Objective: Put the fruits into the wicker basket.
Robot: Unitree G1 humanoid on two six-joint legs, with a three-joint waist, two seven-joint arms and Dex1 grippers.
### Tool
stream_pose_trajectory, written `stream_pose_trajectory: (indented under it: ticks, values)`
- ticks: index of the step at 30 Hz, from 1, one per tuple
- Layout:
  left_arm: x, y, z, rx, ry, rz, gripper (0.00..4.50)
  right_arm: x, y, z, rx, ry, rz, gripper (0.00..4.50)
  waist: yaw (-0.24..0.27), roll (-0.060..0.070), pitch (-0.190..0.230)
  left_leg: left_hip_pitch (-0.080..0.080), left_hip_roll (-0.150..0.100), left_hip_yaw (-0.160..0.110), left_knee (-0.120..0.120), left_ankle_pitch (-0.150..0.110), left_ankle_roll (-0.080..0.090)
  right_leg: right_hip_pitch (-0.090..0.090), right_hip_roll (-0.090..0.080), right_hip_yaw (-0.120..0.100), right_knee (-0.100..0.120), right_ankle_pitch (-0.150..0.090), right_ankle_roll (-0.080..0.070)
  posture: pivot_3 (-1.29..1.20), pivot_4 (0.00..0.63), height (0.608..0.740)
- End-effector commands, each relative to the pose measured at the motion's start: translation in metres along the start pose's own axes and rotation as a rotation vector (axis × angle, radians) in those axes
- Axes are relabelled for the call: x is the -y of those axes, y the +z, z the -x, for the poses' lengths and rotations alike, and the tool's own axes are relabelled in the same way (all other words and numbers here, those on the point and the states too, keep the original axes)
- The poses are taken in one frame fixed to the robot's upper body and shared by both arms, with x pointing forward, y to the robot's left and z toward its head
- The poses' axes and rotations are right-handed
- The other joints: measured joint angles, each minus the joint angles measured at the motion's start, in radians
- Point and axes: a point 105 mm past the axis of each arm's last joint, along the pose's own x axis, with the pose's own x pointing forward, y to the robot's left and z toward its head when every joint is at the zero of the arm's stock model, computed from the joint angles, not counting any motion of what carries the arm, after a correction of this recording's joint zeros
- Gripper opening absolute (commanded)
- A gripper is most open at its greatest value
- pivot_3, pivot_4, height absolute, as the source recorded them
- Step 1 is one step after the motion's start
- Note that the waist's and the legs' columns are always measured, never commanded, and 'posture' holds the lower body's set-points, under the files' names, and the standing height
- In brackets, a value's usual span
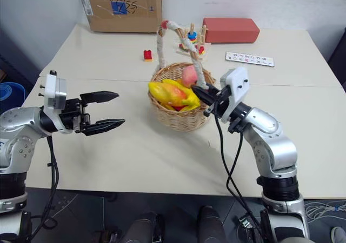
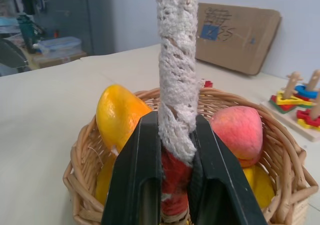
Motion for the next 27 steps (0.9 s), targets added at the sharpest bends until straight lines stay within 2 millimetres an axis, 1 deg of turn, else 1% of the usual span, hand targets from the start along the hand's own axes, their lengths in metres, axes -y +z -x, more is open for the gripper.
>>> stream_pose_trajectory:
  ticks: [1,4,6,7,9,10,11,13,14,17,19,21,22,23,27]
  values:
    - [-0.003,0.006,-0.002,0.023,-0.014,-0.022,4.50,0.029,0.038,0.033,0.097,-0.126,0.079,0.25,0.009,0.000,0.000,0.000,0.000,0.000,0.000,0.000,0.000,0.000,0.000,0.000,0.000,0.000,0.000,0.00,0.150,0.740]
    - [-0.005,0.005,-0.003,0.025,-0.024,-0.020,4.50,0.057,0.047,0.064,0.074,-0.250,0.123,0.25,0.018,0.000,0.000,-0.001,0.000,0.002,0.000,0.000,0.001,0.000,0.000,0.000,-0.001,0.000,0.000,0.00,0.150,0.740]
    - [-0.006,0.005,-0.004,0.026,-0.031,-0.021,4.50,0.079,0.052,0.089,0.049,-0.341,0.151,0.25,0.021,0.000,0.000,-0.001,-0.001,0.004,0.000,0.000,0.001,0.000,0.000,-0.001,-0.001,0.000,0.000,0.00,0.150,0.740]
    - [-0.006,0.005,-0.004,0.027,-0.035,-0.022,4.50,0.089,0.050,0.105,0.019,-0.377,0.165,0.25,0.021,0.000,0.000,-0.001,-0.001,0.004,0.000,0.000,0.001,0.000,0.000,-0.001,-0.001,0.000,0.000,0.00,0.150,0.740]
    - [-0.007,0.006,-0.005,0.028,-0.038,-0.024,4.50,0.102,0.044,0.127,-0.031,-0.419,0.171,0.25,0.024,0.000,0.000,-0.001,-0.001,0.004,0.000,-0.001,0.001,0.000,0.000,-0.001,-0.002,0.000,0.000,0.00,0.150,0.740]
    - [-0.008,0.007,-0.005,0.029,-0.039,-0.025,4.50,0.114,0.039,0.142,-0.046,-0.463,0.156,0.25,0.022,0.000,0.000,-0.001,0.000,0.005,0.000,-0.001,0.001,0.000,0.000,-0.001,-0.002,0.000,0.000,0.00,0.150,0.740]
    - [-0.008,0.007,-0.005,0.029,-0.040,-0.026,4.50,0.122,0.035,0.152,-0.051,-0.493,0.143,0.25,0.021,-0.001,0.000,-0.001,0.000,0.005,0.000,-0.001,0.001,0.000,0.000,0.000,-0.002,0.000,0.000,0.00,0.150,0.740]
    - [-0.009,0.008,-0.005,0.030,-0.043,-0.030,4.50,0.134,0.020,0.169,-0.119,-0.504,0.164,0.25,0.016,0.000,0.000,-0.001,0.000,0.006,0.000,0.000,0.002,0.000,0.000,0.000,-0.002,0.000,0.000,0.00,0.150,0.740]
    - [-0.009,0.008,-0.005,0.031,-0.043,-0.033,4.50,0.137,0.014,0.174,-0.137,-0.501,0.166,0.25,0.012,0.000,0.000,0.000,0.000,0.007,0.000,0.000,0.002,0.000,0.000,0.000,-0.002,0.000,0.000,0.00,0.150,0.740]
    - [-0.010,0.009,-0.004,0.040,-0.032,-0.041,4.50,0.148,0.009,0.185,-0.087,-0.532,0.133,0.25,0.005,0.000,0.000,0.003,0.001,0.009,0.000,0.000,0.001,0.001,0.000,0.001,-0.001,0.000,0.000,0.00,0.150,0.740]
    - [-0.010,0.009,-0.004,0.039,-0.031,-0.042,4.50,0.160,0.000,0.195,-0.095,-0.575,0.116,0.25,0.004,0.000,0.000,0.005,0.001,0.009,0.000,0.000,0.001,0.004,0.000,0.001,-0.002,0.000,0.000,0.00,0.150,0.740]
    - [-0.012,0.010,-0.004,0.040,-0.030,-0.045,4.50,0.168,-0.001,0.202,-0.097,-0.603,0.122,0.98,0.004,0.000,0.000,0.006,0.001,0.008,0.000,0.000,0.001,0.006,0.000,0.001,-0.002,0.000,0.000,0.00,0.150,0.740]
    - [-0.012,0.011,-0.004,0.042,-0.031,-0.045,4.50,0.169,0.002,0.202,-0.092,-0.600,0.140,1.20,0.005,0.000,0.000,0.006,0.001,0.008,0.000,0.000,0.002,0.006,0.000,0.001,-0.003,0.000,0.000,0.00,0.150,0.740]
    - [-0.013,0.011,-0.005,0.044,-0.031,-0.045,4.50,0.170,0.007,0.204,-0.083,-0.603,0.164,1.51,0.008,0.000,0.000,0.005,0.001,0.008,0.000,0.000,0.002,0.006,0.000,0.001,-0.002,0.000,0.000,0.00,0.150,0.740]
    - [-0.014,0.010,-0.006,0.047,-0.036,-0.036,4.50,0.161,0.019,0.212,-0.076,-0.577,0.223,2.86,0.017,0.000,0.001,0.005,0.001,0.007,0.000,0.000,0.001,0.006,0.000,0.000,-0.003,0.000,0.000,0.00,0.150,0.740]
